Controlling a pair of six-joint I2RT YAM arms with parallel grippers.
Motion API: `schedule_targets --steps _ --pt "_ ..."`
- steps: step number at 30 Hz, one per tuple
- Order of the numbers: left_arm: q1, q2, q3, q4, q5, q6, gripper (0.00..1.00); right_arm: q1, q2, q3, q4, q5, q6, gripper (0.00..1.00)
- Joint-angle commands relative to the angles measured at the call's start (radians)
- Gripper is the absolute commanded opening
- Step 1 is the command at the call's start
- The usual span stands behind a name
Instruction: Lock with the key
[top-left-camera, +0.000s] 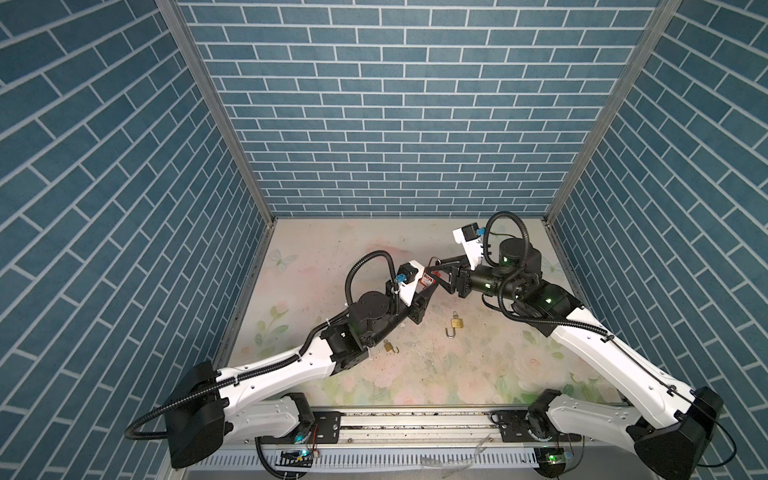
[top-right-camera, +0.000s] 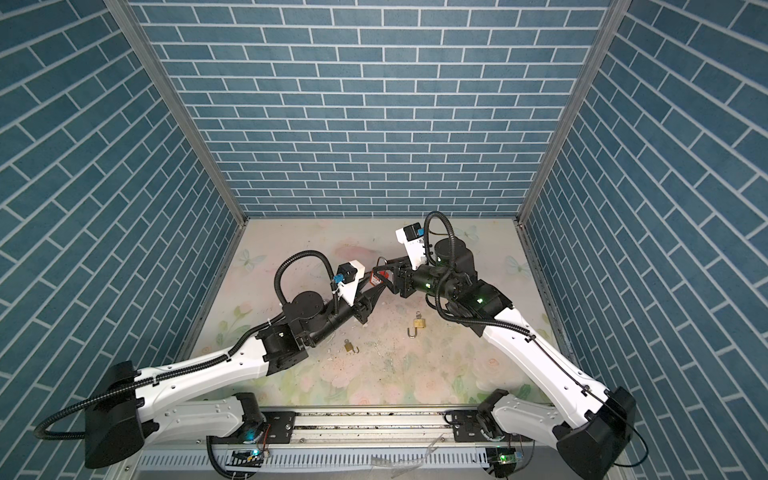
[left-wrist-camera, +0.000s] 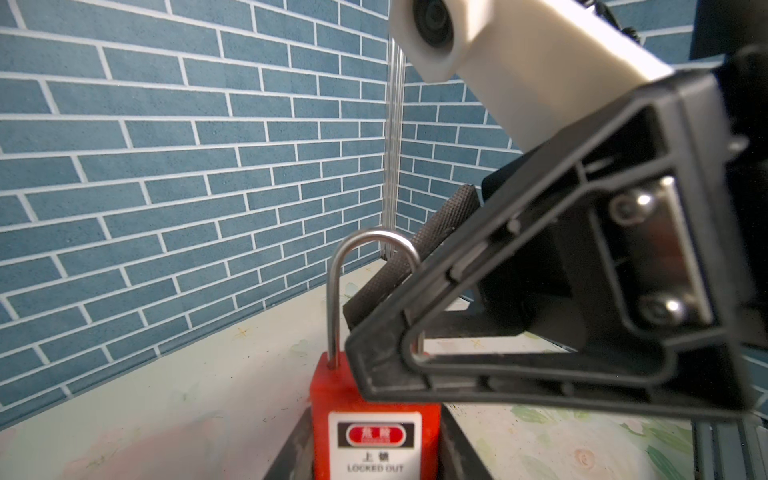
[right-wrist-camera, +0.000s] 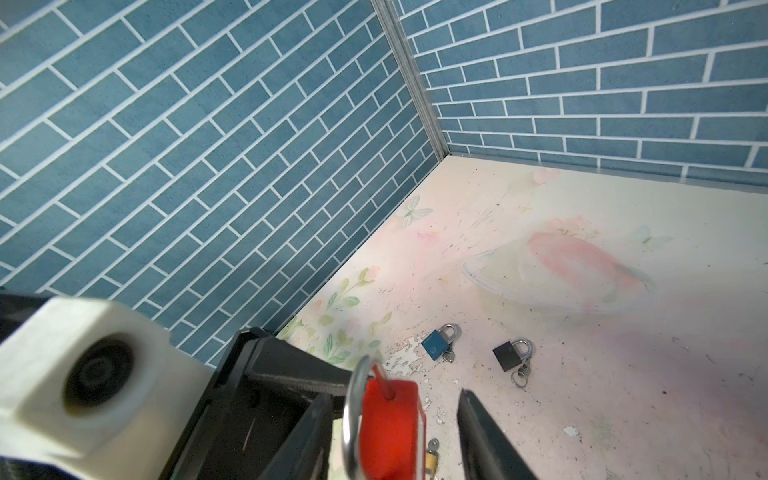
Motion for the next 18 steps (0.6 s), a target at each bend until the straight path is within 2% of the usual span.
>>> schedule_targets --steps 1,11,18 --pt "-0.002 -0.016 0.025 0.027 0.003 0.003 0.0 0.003 0.004 0.008 -0.001 -0.035 -0.017 0.47" --pt "-0.002 -0.017 0.025 0.03 0.004 0.002 0.0 0.011 0.028 -0.002 -0.001 -0.044 -0.016 0.44" --pt "-0.003 -0.016 0.027 0.033 0.006 0.003 0.0 0.012 0.035 -0.004 -0.005 -0.044 -0.018 0.29"
